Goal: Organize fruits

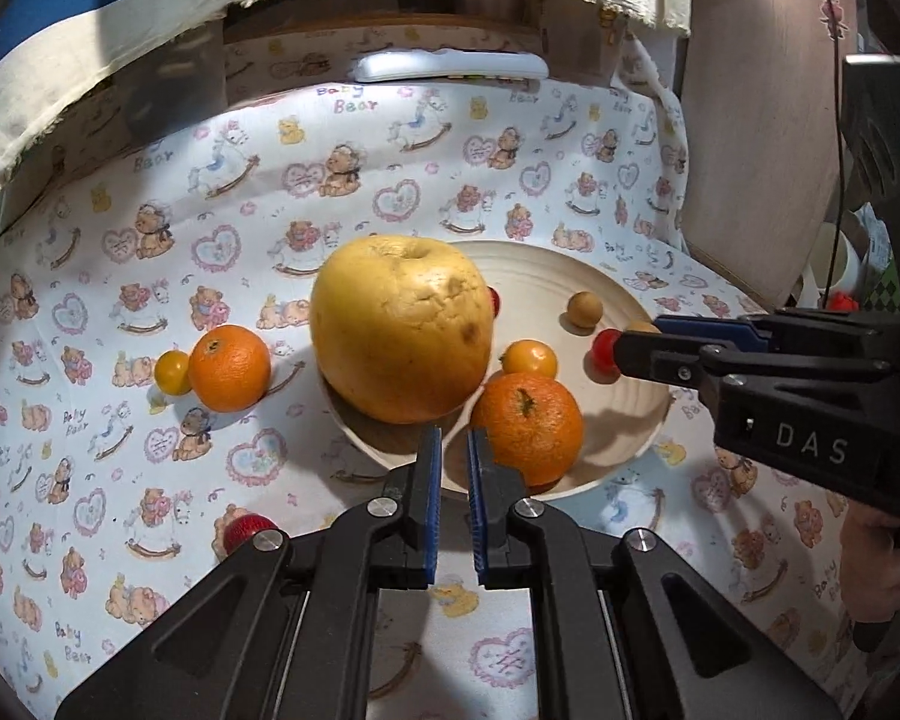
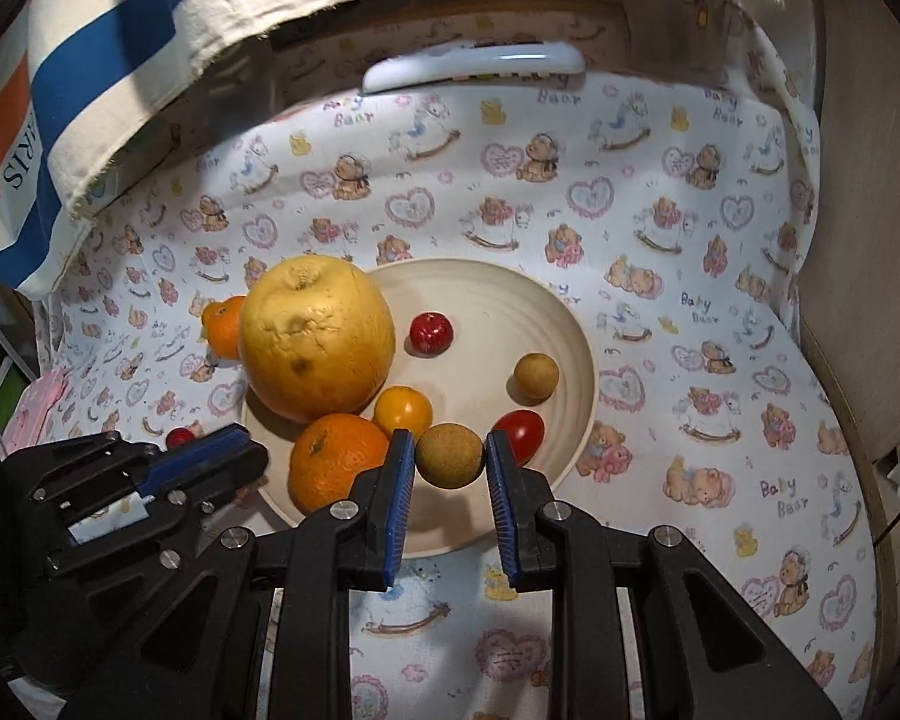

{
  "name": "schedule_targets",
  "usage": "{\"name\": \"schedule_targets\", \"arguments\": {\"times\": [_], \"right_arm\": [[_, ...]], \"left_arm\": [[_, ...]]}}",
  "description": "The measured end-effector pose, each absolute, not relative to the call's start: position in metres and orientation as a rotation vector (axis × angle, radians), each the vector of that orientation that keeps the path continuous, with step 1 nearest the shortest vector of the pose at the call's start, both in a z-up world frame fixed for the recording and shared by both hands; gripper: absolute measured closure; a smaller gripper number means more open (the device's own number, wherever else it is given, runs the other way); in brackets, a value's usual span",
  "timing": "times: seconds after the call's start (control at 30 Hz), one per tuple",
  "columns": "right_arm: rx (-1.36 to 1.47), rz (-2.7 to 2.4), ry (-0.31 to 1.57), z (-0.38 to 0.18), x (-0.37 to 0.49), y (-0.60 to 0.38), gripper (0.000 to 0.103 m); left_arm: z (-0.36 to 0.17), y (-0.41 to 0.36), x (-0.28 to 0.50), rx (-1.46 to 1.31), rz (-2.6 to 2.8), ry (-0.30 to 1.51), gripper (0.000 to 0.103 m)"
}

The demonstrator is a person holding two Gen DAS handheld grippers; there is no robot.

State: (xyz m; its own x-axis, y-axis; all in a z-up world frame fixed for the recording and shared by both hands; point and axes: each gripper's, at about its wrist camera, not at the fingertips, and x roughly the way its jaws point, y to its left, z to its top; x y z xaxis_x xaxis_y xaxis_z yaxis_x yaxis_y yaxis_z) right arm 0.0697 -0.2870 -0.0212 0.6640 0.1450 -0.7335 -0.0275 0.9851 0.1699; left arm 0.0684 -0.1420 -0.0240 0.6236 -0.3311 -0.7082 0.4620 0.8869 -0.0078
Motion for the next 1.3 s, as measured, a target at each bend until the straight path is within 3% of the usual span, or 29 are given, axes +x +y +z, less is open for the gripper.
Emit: {"name": "schedule_targets", "arguments": {"times": [0.5, 0.57, 0.63, 0.8, 0.87, 1.03, 1.23, 1.3], "right_arm": [[0.159, 0.084, 0.854, -0.024, 0.074, -0.29, 0.077], [0.154, 0.077, 0.84, -0.022, 0.073, -0.29, 0.068], [0.151, 0.056, 0.814, -0.019, 0.07, -0.29, 0.059], [0.158, 0.061, 0.695, -0.003, 0.058, -0.29, 0.058], [0.166, 0.068, 0.641, 0.004, 0.052, -0.29, 0.048], [0.206, 0.128, 0.578, 0.013, 0.045, -0.291, 0.039], [0.17, 0.085, 0.504, 0.012, 0.039, -0.286, 0.025], [0.161, 0.074, 0.503, 0.009, 0.041, -0.285, 0.025]], "left_arm": [[-0.013, -0.119, 0.066, 0.182, -0.391, 0.699, 0.095], [-0.008, -0.113, 0.064, 0.177, -0.38, 0.68, 0.094], [-0.003, -0.107, 0.061, 0.175, -0.367, 0.655, 0.088], [0.014, -0.092, 0.049, 0.191, -0.344, 0.555, 0.07], [0.019, -0.088, 0.042, 0.219, -0.319, 0.501, 0.056], [0.023, -0.071, 0.037, 0.176, -0.291, 0.451, 0.017], [0.006, -0.062, 0.049, 0.12, -0.285, 0.552, 0.015], [-0.002, -0.061, 0.054, 0.104, -0.283, 0.592, 0.015]]}}
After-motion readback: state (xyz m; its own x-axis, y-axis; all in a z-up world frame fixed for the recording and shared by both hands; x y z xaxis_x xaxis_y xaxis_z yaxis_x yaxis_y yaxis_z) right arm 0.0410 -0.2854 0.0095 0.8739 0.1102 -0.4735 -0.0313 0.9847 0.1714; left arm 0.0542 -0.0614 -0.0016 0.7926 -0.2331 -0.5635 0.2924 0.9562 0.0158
